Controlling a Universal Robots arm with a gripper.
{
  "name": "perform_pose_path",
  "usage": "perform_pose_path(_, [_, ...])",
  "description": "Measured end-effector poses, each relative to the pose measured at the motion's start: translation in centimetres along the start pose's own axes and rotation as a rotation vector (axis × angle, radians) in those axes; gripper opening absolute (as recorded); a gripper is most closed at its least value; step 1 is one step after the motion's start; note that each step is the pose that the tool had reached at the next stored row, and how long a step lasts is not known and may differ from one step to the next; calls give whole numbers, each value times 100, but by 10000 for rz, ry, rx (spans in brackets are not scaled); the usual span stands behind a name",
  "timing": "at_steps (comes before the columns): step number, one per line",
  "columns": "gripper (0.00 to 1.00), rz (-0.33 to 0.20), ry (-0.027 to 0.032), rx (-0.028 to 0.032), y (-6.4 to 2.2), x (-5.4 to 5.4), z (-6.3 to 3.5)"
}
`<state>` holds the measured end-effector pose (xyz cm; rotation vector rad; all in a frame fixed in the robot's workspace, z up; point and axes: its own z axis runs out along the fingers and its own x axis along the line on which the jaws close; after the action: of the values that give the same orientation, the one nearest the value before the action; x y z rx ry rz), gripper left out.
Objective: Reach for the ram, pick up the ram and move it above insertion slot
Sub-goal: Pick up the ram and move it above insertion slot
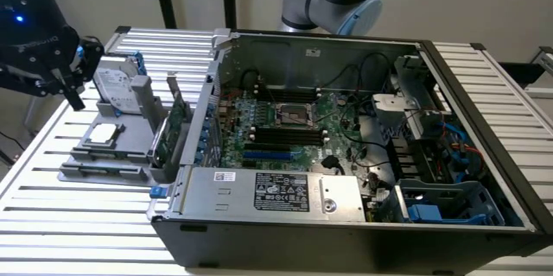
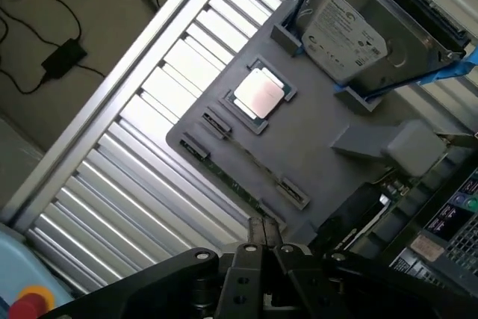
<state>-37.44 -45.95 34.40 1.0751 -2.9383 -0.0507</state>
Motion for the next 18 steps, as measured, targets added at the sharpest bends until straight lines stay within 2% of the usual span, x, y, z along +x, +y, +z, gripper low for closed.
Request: perform_pose_path(18, [11, -3279, 114, 2, -1, 0, 40])
